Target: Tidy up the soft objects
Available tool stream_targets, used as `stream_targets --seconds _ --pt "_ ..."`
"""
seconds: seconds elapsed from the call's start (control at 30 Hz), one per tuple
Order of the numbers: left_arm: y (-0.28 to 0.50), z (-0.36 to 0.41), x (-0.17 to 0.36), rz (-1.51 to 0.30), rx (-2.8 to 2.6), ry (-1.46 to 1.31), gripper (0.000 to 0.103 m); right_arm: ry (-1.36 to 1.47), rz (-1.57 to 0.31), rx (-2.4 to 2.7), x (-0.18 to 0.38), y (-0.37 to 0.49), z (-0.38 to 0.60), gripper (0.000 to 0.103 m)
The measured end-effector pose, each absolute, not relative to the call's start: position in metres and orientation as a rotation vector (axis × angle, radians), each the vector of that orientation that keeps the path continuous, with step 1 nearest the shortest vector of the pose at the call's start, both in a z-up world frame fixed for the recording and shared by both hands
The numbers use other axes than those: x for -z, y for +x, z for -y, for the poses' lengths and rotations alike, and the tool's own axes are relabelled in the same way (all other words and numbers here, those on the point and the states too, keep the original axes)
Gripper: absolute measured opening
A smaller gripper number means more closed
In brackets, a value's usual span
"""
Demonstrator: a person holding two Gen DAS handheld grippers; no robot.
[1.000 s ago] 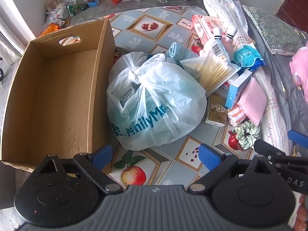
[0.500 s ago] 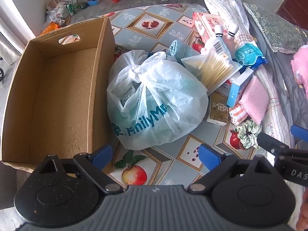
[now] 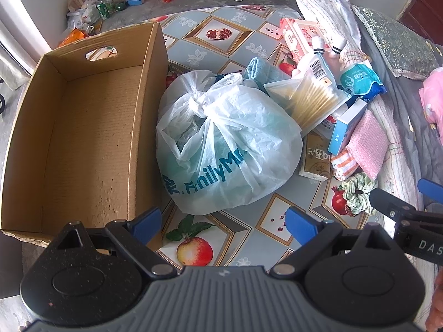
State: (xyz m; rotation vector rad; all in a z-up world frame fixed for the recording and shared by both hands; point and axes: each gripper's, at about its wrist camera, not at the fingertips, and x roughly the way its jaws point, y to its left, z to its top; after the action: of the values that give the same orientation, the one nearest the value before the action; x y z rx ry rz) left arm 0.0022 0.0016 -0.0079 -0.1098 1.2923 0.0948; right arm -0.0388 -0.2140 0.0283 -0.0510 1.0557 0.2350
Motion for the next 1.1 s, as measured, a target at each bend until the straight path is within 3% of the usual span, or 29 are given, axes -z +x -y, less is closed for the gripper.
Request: stream_targets --seconds 1.1 --pt "0.0 -0.005 0.011 -1.292 -0.087 -0.124 0.097 -0.087 -1.073 -0.226 -0.026 -0.038 0.202 0.102"
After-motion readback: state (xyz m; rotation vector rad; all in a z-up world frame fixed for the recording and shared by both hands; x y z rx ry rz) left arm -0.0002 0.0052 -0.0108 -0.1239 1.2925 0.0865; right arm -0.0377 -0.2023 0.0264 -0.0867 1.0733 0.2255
